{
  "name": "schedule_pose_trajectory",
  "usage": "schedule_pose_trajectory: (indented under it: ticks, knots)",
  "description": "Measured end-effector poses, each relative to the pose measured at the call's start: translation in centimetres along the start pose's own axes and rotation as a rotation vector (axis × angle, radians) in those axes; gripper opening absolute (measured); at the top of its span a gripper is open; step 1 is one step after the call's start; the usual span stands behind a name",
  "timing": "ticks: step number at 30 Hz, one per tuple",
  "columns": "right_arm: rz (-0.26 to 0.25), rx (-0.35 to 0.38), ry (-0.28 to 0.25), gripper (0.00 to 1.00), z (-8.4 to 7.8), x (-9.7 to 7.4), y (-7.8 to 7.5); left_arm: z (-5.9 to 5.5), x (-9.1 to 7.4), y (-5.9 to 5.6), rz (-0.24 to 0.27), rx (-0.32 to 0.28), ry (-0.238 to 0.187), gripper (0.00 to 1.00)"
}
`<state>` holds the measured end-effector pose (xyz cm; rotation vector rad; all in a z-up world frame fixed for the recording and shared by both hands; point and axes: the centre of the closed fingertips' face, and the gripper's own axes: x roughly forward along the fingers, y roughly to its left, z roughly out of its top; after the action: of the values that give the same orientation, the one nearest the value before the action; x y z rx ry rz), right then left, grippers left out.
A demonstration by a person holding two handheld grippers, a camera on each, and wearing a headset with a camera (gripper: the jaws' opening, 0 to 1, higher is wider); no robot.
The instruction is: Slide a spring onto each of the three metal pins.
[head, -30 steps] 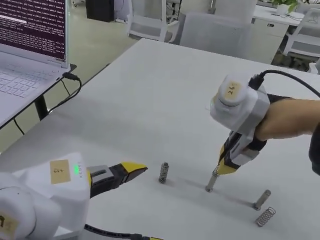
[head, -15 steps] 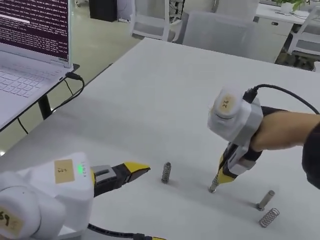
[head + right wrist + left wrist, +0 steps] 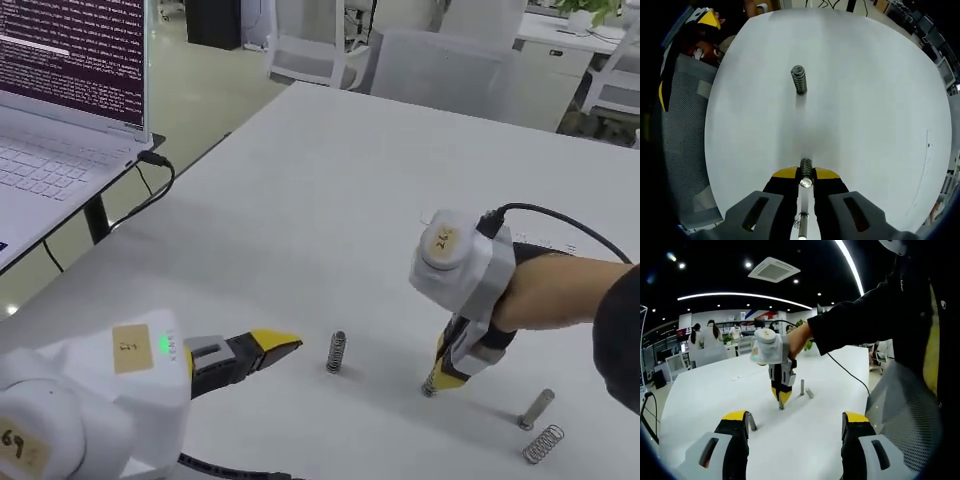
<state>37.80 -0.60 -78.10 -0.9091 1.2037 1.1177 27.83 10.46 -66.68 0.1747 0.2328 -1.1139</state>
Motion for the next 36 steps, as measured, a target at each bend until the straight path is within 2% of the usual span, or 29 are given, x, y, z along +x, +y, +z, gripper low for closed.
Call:
schedule_pose_trajectory:
  ticks: [10,13,16,23,27,28,30,36]
  knots:
    - [0.002,-0.011,-0.008,0.1,0.2,0.0,0.2,0.0,0.1,-0.1,-0.003,0.002,0.002,0.72]
    - [0.002,-0.013,-0.011,0.18,0.1,0.0,0.3,0.0,0.1,-0.1,-0.005,0.003,0.003,0.72]
    - [-0.013,-0.022,-0.01,0.18,-0.2,-0.4,0.2,0.1,0.1,-0.2,-0.009,0.004,0.001,0.72]
    - [-0.047,-0.004,-0.055,0.22,-0.7,-2.4,0.3,0.3,0.1,-0.1,-0.009,0.007,-0.007,0.72]
    - [-0.077,0.024,-0.116,0.23,-1.0,-4.0,0.5,0.4,0.0,-0.1,-0.008,0.006,-0.011,0.72]
    - [-0.077,0.04,-0.142,0.23,-0.9,-4.3,0.7,0.4,0.0,0.0,-0.008,0.007,-0.011,0.72]
    - [-0.066,0.097,-0.233,0.23,-0.5,-5.4,1.4,0.6,0.1,0.0,-0.01,0.007,-0.013,0.71]
    - [-0.105,0.121,-0.331,0.23,-0.8,-7.7,2.5,1.3,0.1,0.3,-0.006,0.016,-0.025,0.71]
